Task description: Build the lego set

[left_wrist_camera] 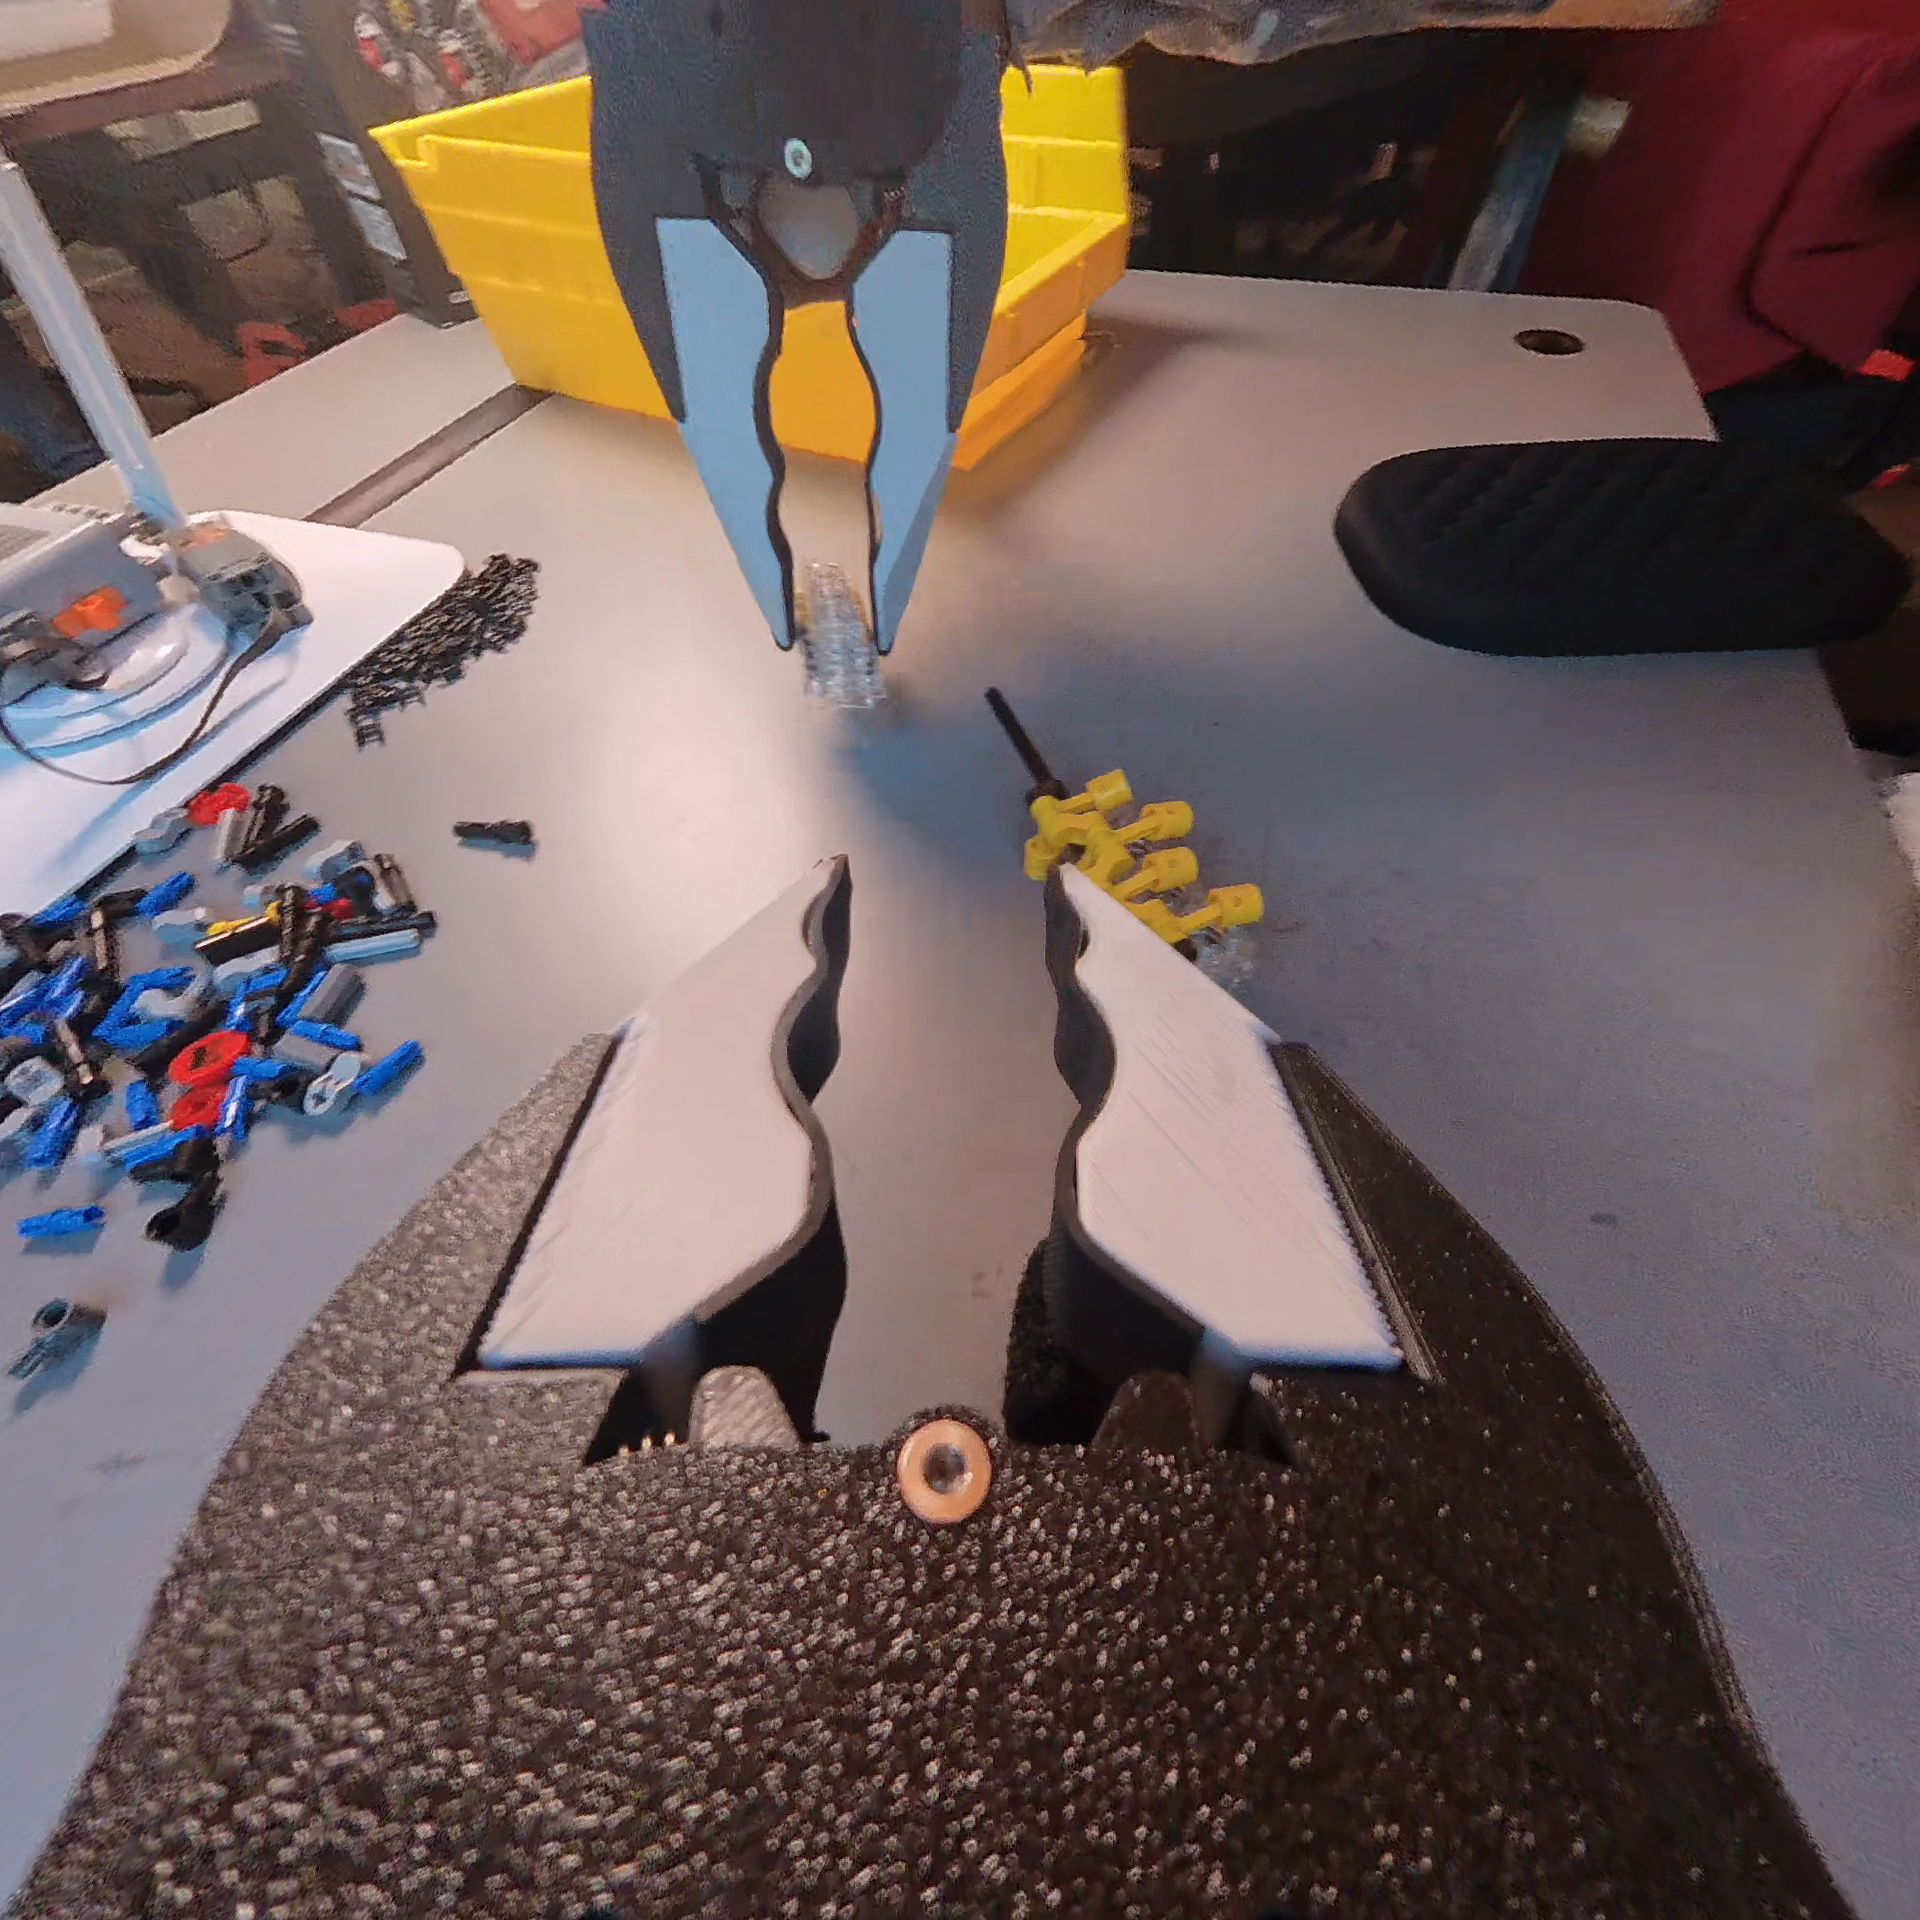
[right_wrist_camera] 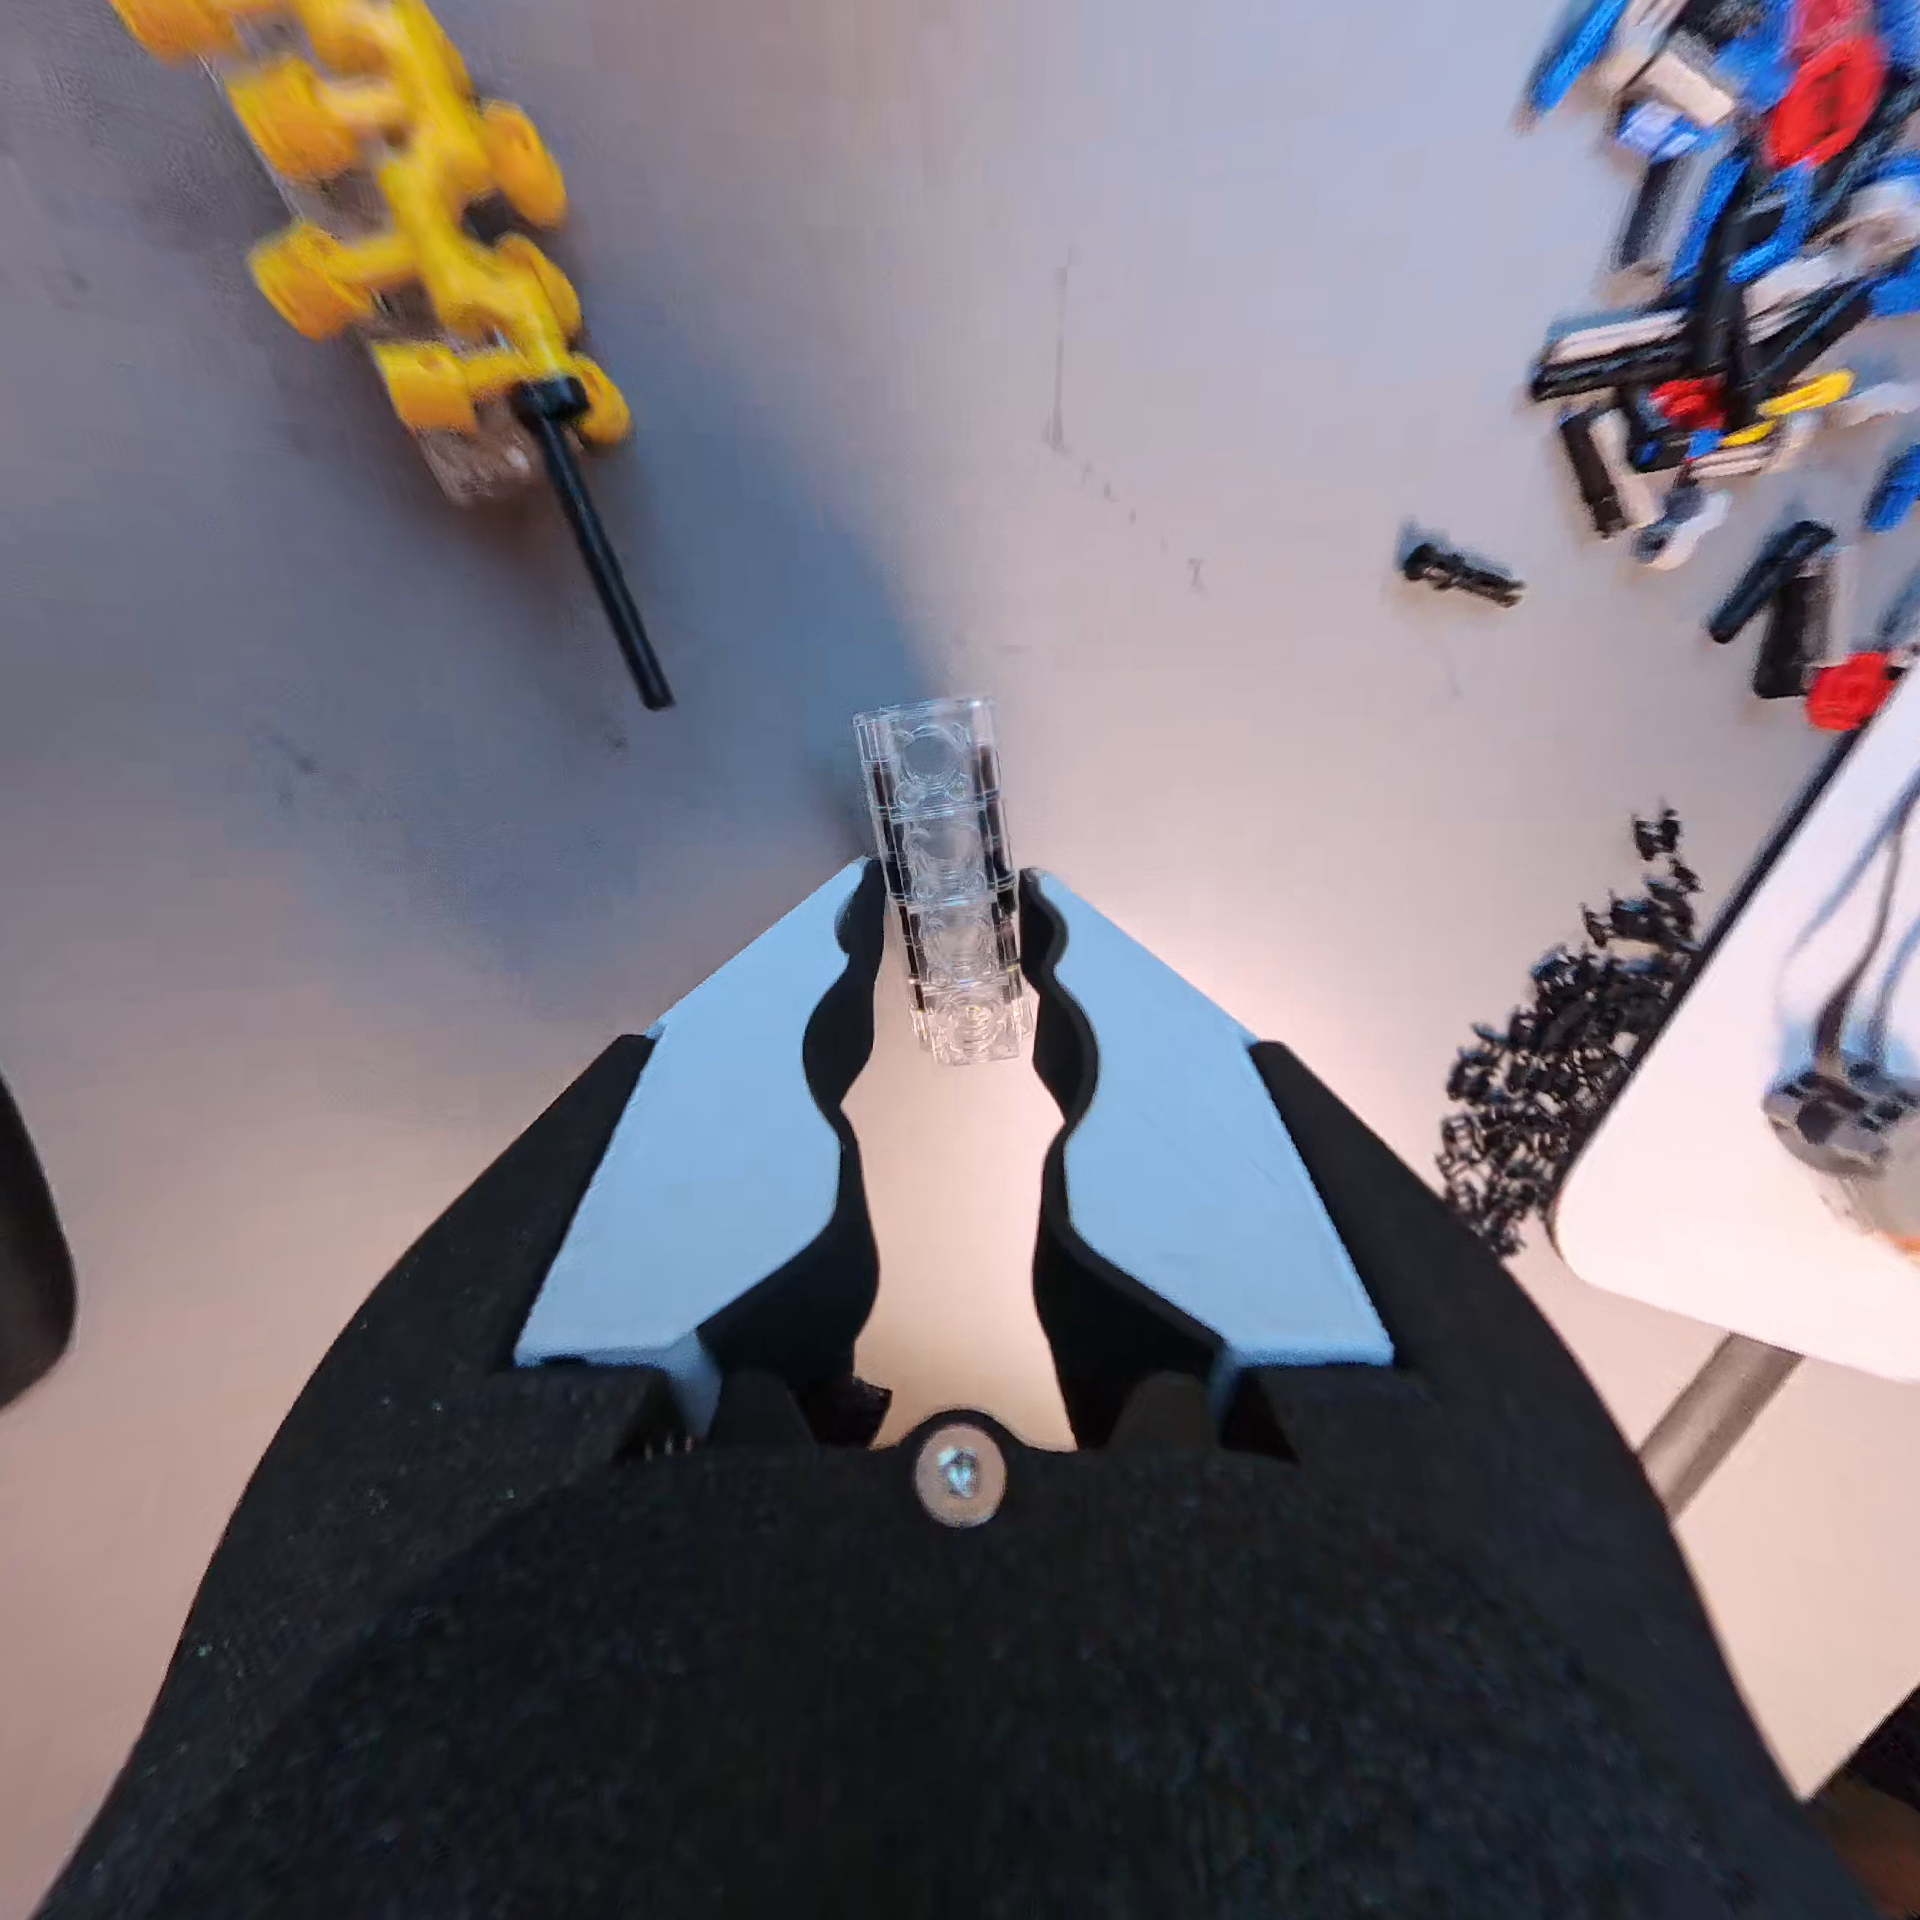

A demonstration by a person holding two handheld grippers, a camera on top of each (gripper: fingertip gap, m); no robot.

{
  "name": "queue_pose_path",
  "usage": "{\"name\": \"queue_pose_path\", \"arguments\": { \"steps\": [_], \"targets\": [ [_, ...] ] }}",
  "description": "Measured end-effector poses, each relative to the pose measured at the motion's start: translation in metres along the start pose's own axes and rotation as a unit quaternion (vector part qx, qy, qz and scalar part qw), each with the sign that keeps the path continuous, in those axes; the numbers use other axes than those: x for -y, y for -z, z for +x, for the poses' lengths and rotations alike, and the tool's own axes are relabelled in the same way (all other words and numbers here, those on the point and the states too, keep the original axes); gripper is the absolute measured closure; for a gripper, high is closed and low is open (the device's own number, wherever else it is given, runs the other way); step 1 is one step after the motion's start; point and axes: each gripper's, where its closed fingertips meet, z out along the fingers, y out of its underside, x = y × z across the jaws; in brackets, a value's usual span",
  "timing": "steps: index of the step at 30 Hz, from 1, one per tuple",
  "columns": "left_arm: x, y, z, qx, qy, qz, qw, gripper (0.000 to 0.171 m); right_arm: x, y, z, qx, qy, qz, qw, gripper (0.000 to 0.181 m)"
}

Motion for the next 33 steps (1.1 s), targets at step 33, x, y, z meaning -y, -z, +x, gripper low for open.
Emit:
{"name": "queue_pose_path", "arguments": {
  "steps": [33],
  "targets": [
    [0.038, -0.001, 0.069, -0.021, -0.178, 0.066, 0.982, 0.148, 0.123, 0.047, -0.088, -0.253, 0.007, 0.215, 0.943, 0.156]
  ]
}}
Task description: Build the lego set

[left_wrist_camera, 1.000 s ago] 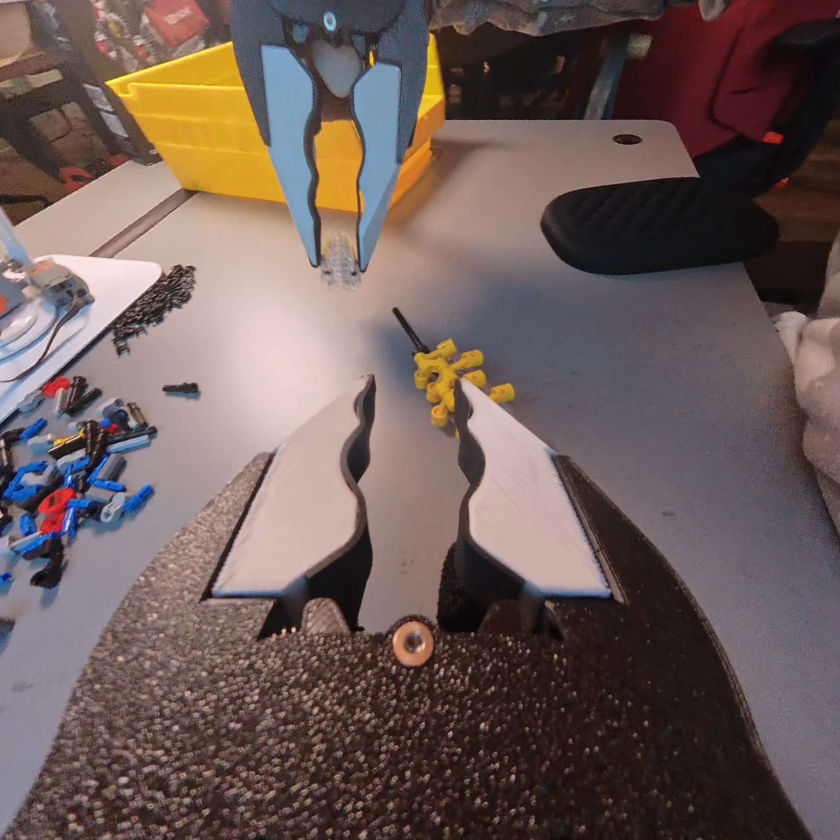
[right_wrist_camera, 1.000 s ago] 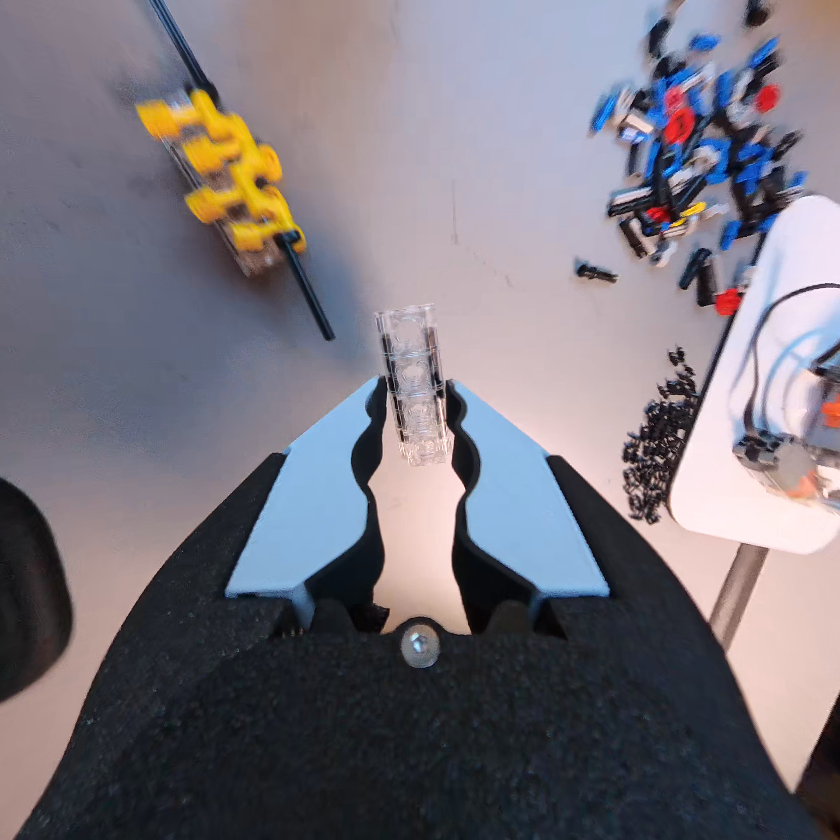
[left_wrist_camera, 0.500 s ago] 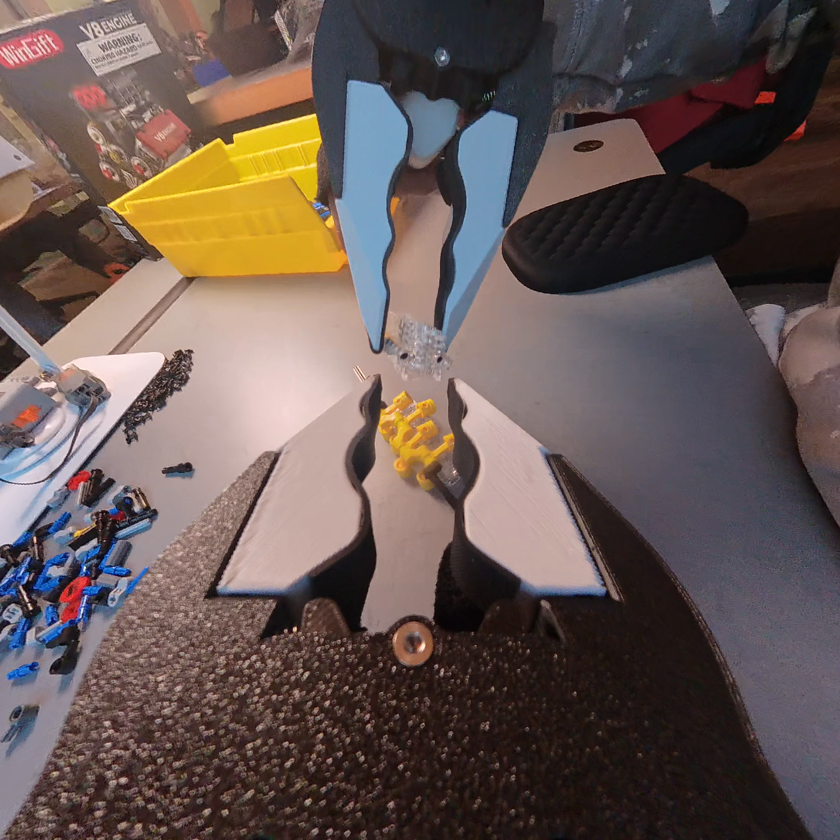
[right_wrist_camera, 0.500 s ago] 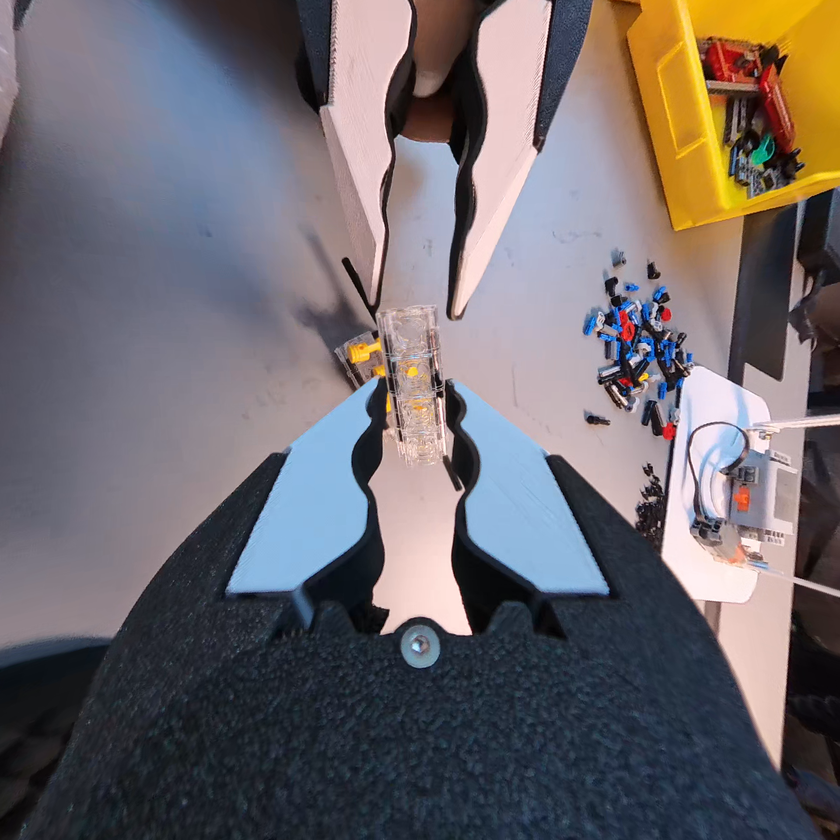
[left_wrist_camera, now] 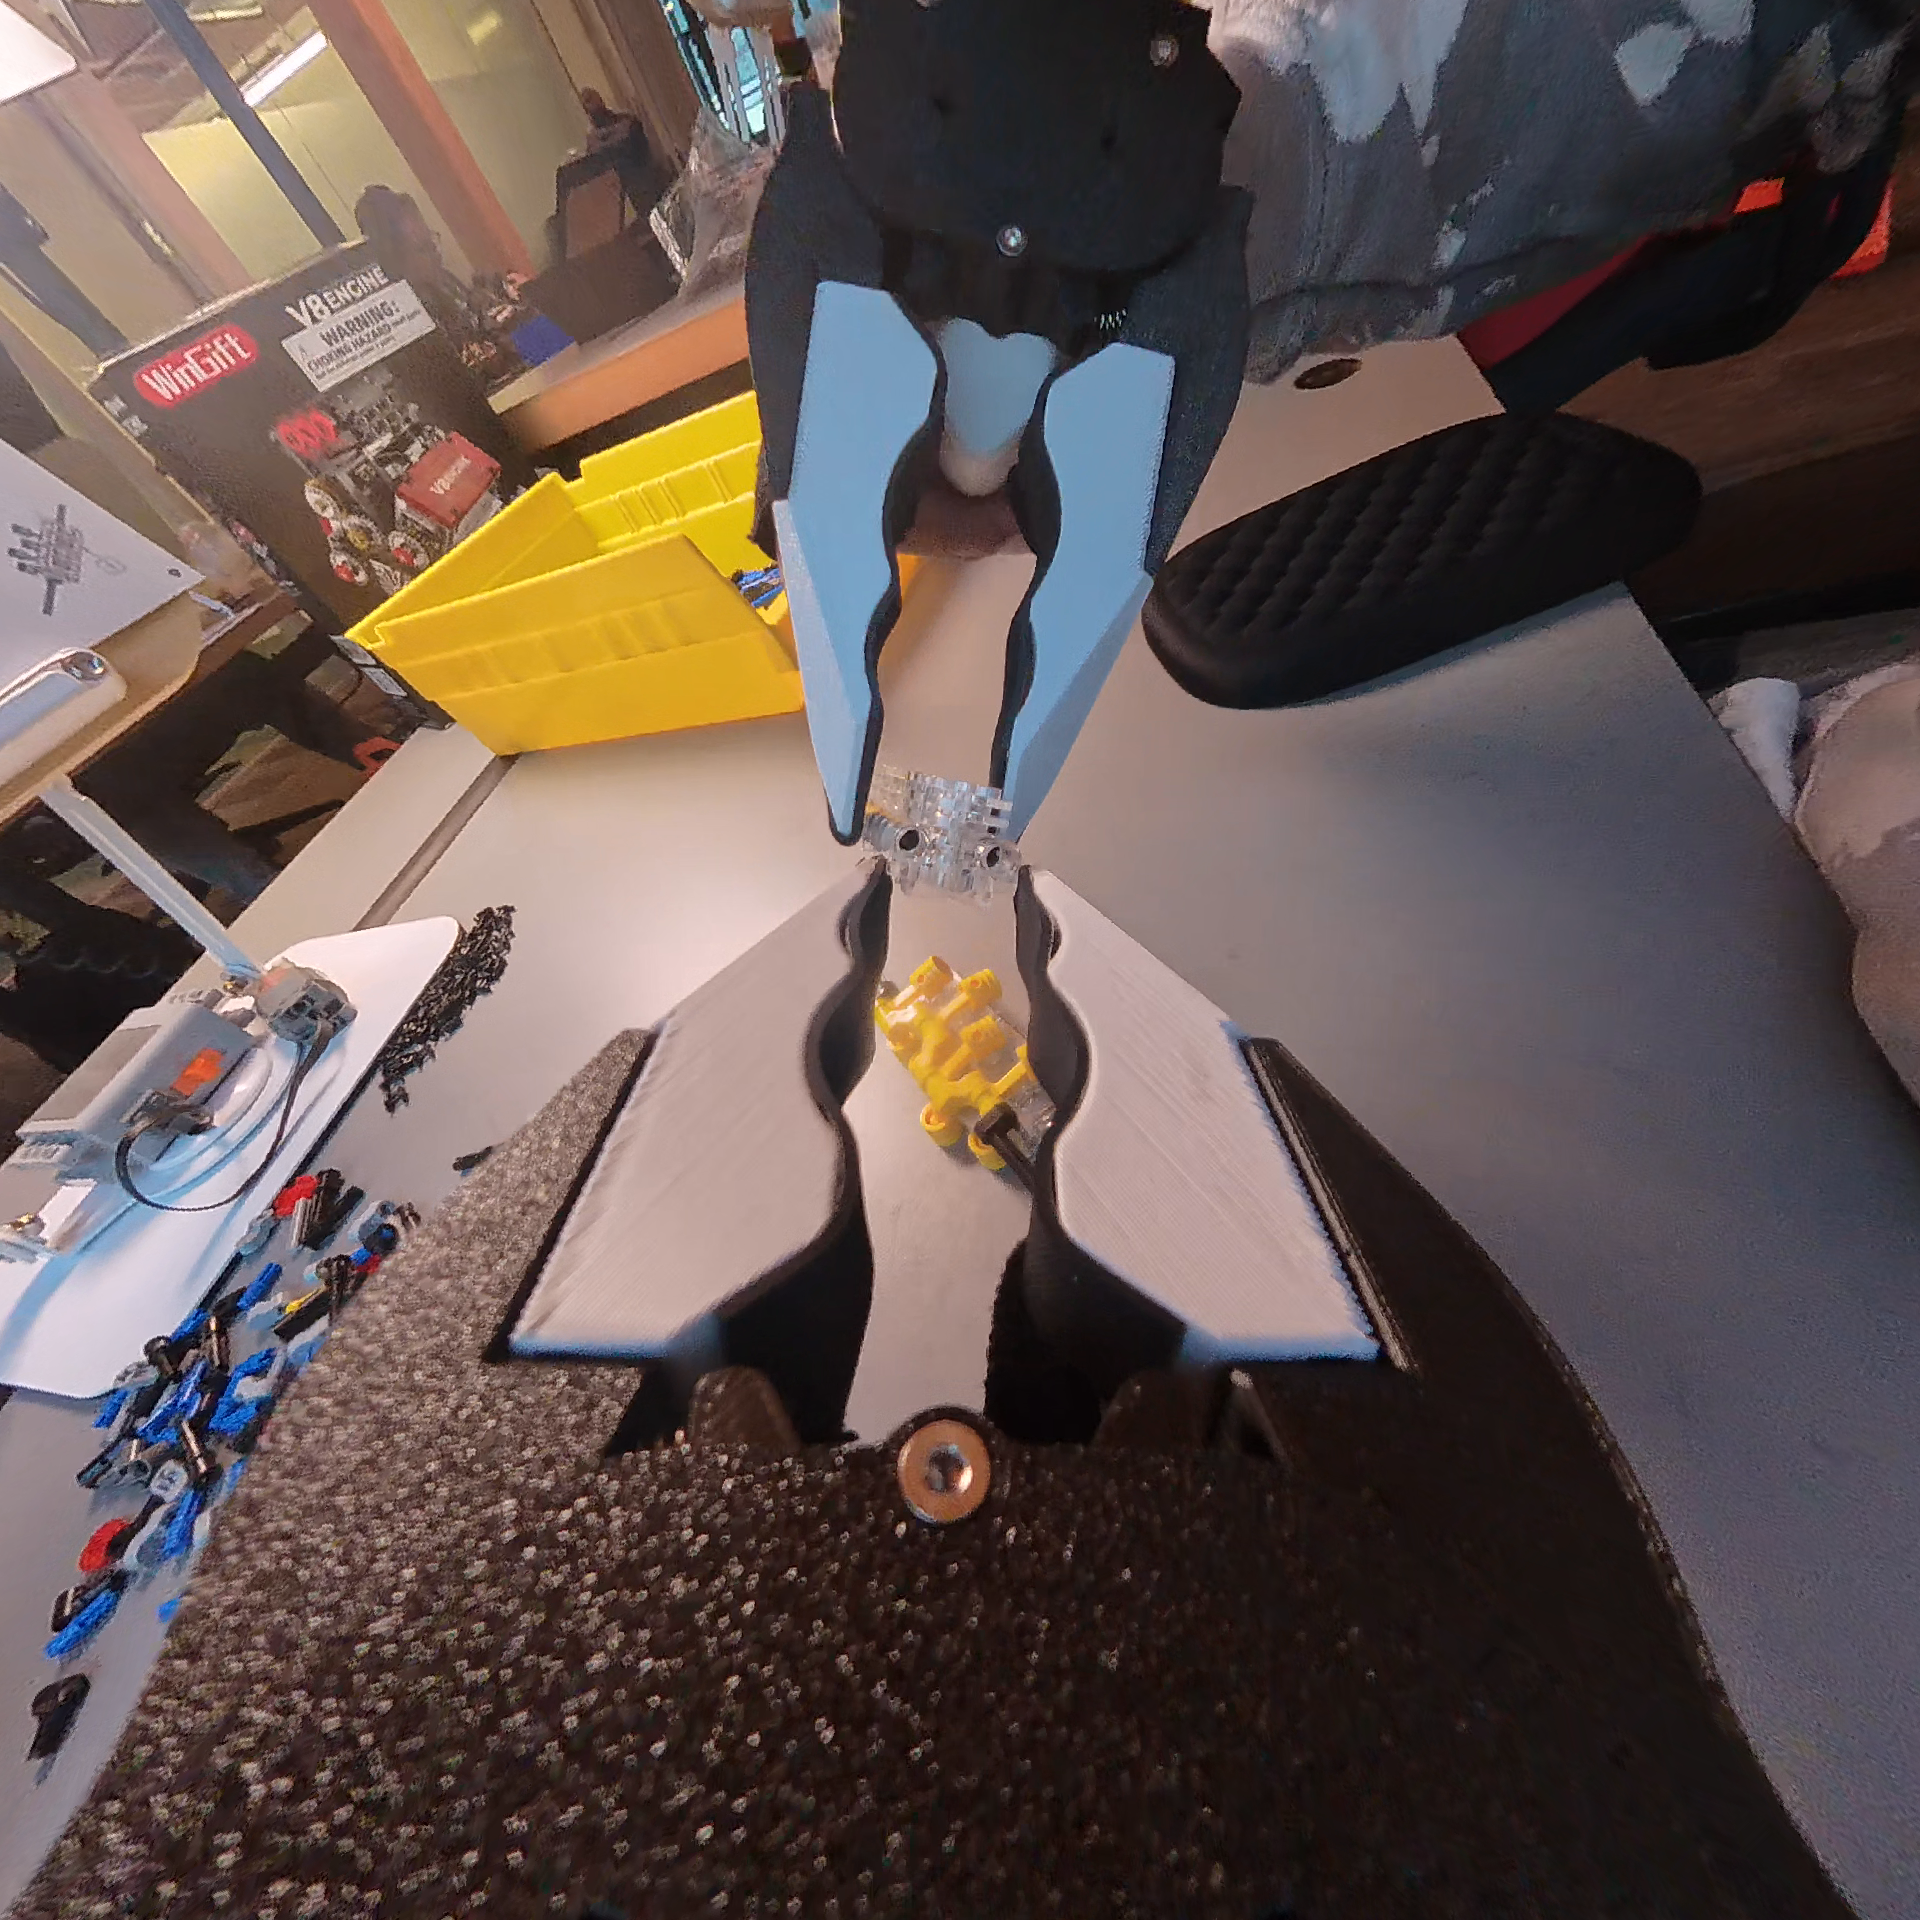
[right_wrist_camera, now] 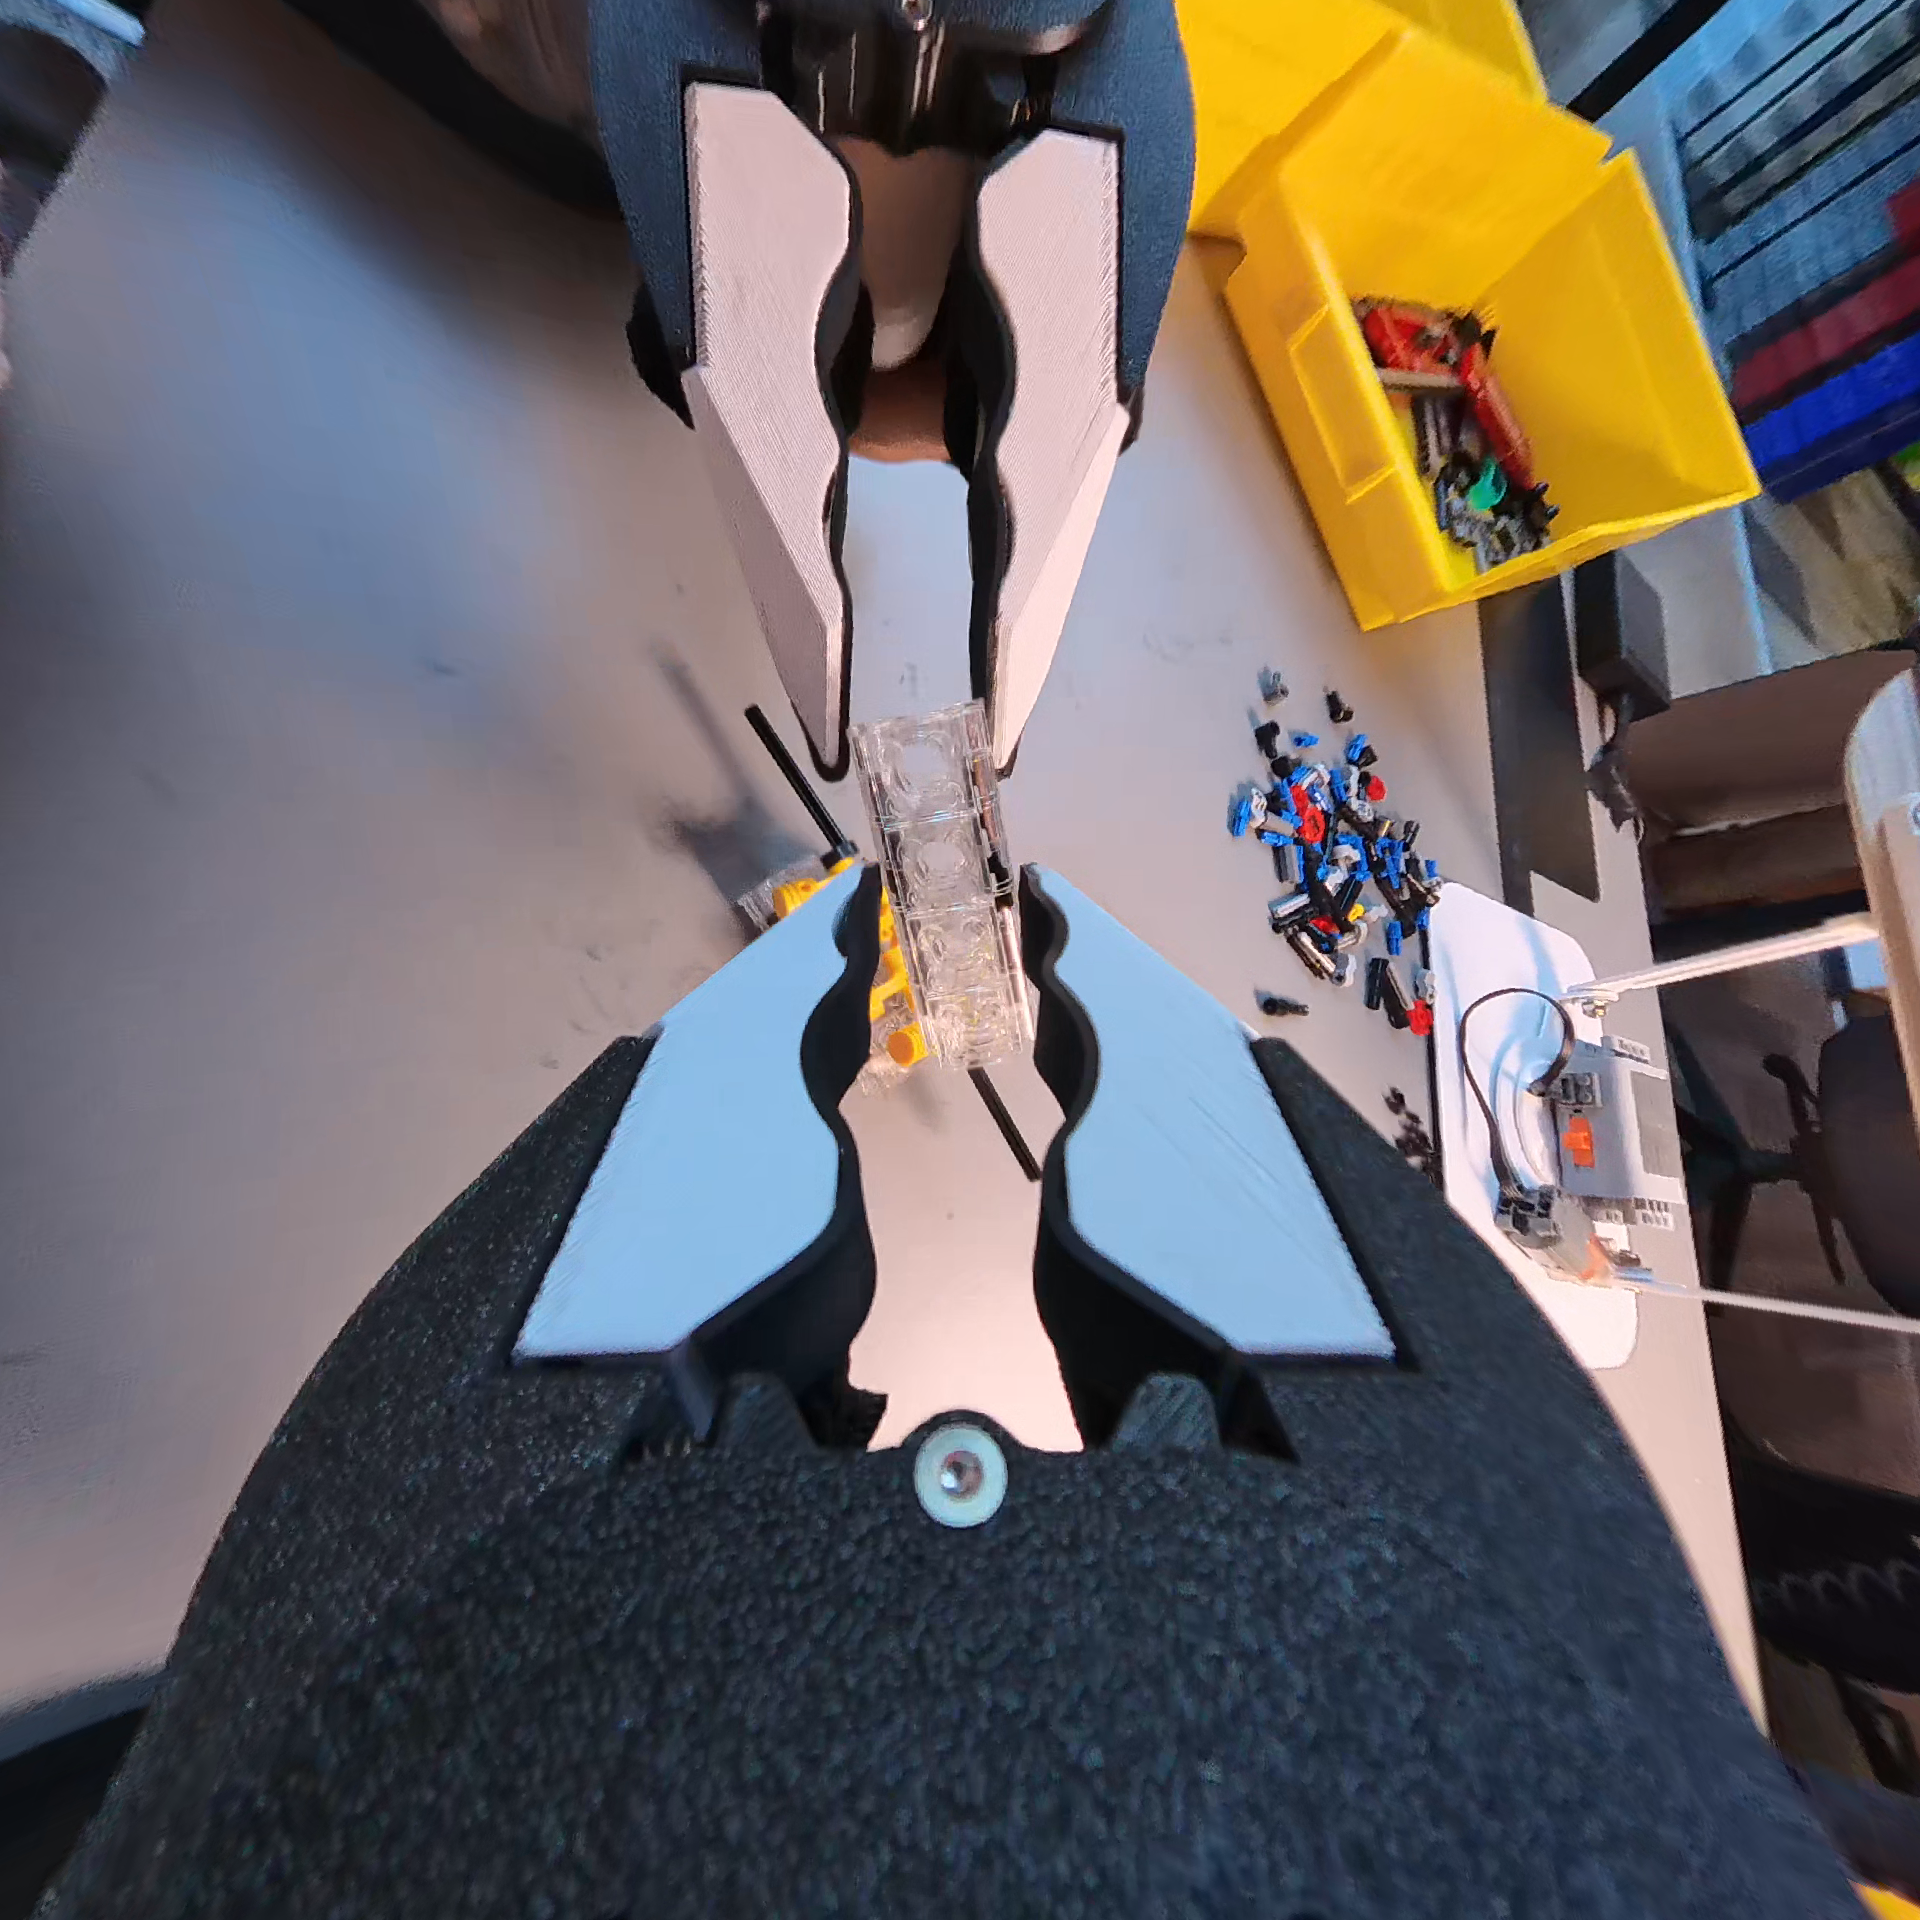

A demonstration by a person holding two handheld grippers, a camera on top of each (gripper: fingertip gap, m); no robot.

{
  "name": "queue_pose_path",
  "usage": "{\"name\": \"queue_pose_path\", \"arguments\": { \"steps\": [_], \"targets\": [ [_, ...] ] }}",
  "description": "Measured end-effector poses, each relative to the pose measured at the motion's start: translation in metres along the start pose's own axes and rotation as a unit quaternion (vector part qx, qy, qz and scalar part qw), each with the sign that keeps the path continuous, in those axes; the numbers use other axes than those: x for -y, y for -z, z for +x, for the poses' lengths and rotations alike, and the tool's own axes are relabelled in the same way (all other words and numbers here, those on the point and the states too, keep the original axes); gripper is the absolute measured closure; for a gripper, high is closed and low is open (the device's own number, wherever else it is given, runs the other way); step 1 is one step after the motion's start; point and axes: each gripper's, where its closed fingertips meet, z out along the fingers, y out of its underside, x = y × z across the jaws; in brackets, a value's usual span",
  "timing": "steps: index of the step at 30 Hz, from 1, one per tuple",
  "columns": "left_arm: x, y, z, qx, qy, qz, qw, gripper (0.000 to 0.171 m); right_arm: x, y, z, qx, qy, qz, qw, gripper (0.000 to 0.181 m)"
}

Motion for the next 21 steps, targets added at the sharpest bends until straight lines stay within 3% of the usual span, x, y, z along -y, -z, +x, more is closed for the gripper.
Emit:
{"name": "queue_pose_path", "arguments": {
  "steps": [11, 17, 21],
  "targets": [
    [0.031, 0.017, 0.003, -0.070, 0.098, 0.115, 0.986, 0.149, 0.033, 0.022, 0.001, 0.022, -0.078, 0.107, 0.991, 0.156],
    [0.036, 0.020, 0.005, -0.074, 0.092, 0.129, 0.985, 0.149, 0.034, 0.020, 0.000, 0.016, -0.050, 0.083, 0.995, 0.155],
    [0.025, 0.014, 0.003, -0.061, 0.084, 0.096, 0.990, 0.149, 0.023, 0.014, 0.001, -0.005, -0.024, 0.041, 0.999, 0.156]
  ]
}}
